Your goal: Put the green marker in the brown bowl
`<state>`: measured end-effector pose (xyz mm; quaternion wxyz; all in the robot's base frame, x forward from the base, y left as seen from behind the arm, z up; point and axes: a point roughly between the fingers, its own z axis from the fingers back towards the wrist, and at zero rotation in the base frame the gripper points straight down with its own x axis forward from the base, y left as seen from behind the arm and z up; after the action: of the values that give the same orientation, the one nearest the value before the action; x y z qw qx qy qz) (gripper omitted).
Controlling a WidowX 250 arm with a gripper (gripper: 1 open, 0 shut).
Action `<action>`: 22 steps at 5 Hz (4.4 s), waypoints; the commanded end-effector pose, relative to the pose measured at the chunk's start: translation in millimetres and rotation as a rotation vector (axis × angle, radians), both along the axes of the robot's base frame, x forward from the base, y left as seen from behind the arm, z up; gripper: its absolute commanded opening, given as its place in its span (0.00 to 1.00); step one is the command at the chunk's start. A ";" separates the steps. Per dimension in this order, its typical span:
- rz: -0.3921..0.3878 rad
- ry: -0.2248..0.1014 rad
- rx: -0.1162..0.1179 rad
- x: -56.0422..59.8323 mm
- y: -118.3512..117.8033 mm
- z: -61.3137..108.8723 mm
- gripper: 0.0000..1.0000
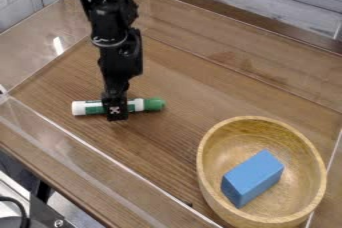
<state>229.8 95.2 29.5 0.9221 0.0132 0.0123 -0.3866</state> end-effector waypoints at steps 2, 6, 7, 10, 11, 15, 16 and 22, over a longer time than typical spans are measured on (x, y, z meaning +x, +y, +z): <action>0.014 -0.033 -0.002 1.2 6.4 2.4 0.00; 0.051 -0.008 -0.036 -8.8 7.0 13.7 0.00; 0.063 -0.008 -0.042 -9.0 6.8 18.2 0.00; 0.116 0.024 -0.032 -3.5 2.9 42.2 0.00; 0.127 0.026 -0.019 3.7 -1.7 55.9 0.00; 0.198 0.003 0.002 13.7 -42.7 77.1 0.00; 0.236 -0.015 0.004 14.0 -61.3 81.0 0.00; 0.339 -0.127 0.033 16.9 -61.4 90.0 0.00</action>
<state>243.4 30.4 107.2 0.9727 0.0406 -0.0142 -0.2280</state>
